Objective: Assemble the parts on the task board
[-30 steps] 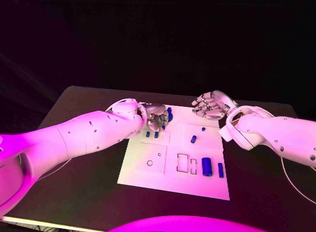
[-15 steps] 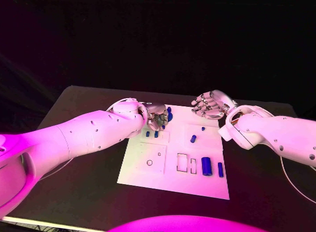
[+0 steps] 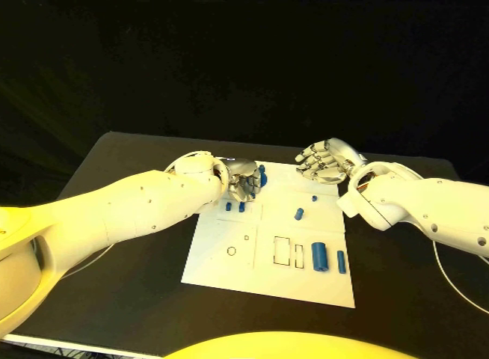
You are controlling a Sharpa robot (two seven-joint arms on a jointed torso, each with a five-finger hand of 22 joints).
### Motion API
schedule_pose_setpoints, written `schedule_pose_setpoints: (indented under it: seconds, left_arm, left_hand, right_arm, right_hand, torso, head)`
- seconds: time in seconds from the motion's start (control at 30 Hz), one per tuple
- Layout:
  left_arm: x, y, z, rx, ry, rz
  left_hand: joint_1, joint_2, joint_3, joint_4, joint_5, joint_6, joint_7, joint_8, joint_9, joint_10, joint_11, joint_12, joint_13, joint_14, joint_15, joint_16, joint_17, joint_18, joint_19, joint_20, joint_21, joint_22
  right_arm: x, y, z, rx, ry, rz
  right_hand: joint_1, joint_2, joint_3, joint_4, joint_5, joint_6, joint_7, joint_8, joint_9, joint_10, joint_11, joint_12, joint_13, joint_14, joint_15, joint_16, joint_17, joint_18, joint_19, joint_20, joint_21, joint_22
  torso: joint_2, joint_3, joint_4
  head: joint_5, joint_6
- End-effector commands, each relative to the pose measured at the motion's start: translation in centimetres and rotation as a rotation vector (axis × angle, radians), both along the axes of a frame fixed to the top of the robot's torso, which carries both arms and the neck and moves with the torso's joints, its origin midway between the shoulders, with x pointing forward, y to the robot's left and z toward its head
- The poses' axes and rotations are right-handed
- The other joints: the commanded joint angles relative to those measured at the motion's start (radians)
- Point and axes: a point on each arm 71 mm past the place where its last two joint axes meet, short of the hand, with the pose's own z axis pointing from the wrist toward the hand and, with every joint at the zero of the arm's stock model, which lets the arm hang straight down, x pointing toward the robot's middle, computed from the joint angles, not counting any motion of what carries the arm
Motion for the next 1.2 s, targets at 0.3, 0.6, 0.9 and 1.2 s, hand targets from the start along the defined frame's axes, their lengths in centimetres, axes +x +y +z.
schedule_pose_setpoints:
  seconds: [0.3, 0.6, 0.9, 1.2]
  left_arm:
    - [-0.54, -0.1, -1.03, 0.013, 0.058, -0.016]
    - [-0.42, 0.07, -0.9, -0.006, 0.037, -0.012]
    - [-0.34, 0.19, -0.68, -0.033, 0.016, -0.003]
    - [-0.6, 0.69, -0.05, -0.079, -0.005, 0.011]
  left_hand:
    - [0.0, 0.033, 0.023, -0.03, -0.006, 0.077, 0.012, -0.012, 0.02, 0.082, -0.017, 0.007, 0.0, 0.094, -0.013, 0.083, 0.111, 0.015, 0.005, -0.01, 0.042, 0.027]
    - [0.007, 0.06, 0.031, -0.062, -0.006, 0.122, 0.01, -0.028, 0.042, 0.149, -0.04, -0.009, -0.003, 0.198, -0.035, 0.152, 0.239, 0.015, 0.026, -0.031, 0.091, 0.057]
    - [-0.002, 0.063, 0.034, -0.067, -0.005, 0.133, 0.011, -0.04, 0.051, 0.157, -0.037, -0.037, -0.011, 0.21, -0.034, 0.158, 0.246, 0.014, 0.027, -0.033, 0.102, 0.064]
    - [-0.008, 0.059, 0.036, -0.073, -0.003, 0.126, 0.015, -0.058, 0.055, 0.164, -0.033, -0.061, -0.016, 0.219, -0.031, 0.16, 0.249, 0.014, 0.03, -0.033, 0.107, 0.067]
  right_arm:
    - [-0.02, 0.21, 0.04, 0.007, -0.004, 0.016]
    - [0.01, 0.29, -0.02, 0.009, 0.005, 0.021]
    - [0.03, 0.32, -0.04, 0.011, 0.006, 0.022]
    - [0.03, 0.29, -0.04, 0.011, 0.005, 0.022]
  right_hand:
    - [-0.003, 0.001, 0.005, 0.002, 0.003, 0.008, 0.022, -0.005, -0.001, 0.01, 0.002, -0.006, -0.001, -0.002, 0.003, -0.004, -0.002, 0.01, -0.006, 0.001, -0.001, -0.002]
    - [-0.006, 0.001, 0.004, 0.003, 0.004, 0.009, 0.025, -0.008, -0.003, 0.011, 0.004, -0.011, -0.001, -0.003, 0.005, -0.005, -0.004, 0.01, -0.008, 0.002, -0.001, -0.005]
    - [-0.008, 0.003, 0.004, 0.004, 0.005, 0.01, 0.026, -0.01, -0.004, 0.012, 0.005, -0.014, -0.001, -0.004, 0.006, -0.006, -0.006, 0.01, -0.009, 0.003, -0.001, -0.007]
    - [-0.008, 0.004, 0.004, 0.004, 0.005, 0.01, 0.026, -0.011, -0.004, 0.012, 0.005, -0.015, -0.001, -0.004, 0.006, -0.006, -0.006, 0.01, -0.009, 0.003, -0.001, -0.007]
  torso:
    - [0.0, -0.0003, -0.0001]
    - [0.0, 0.0002, 0.0003]
    - [0.0, 0.0002, -0.0002]
    - [0.0, 0.0001, -0.0006]
  head:
    - [0.0, -0.001]
    - [-0.002, -0.002]
    - [0.0, 0.003]
    - [-0.002, 0.007]
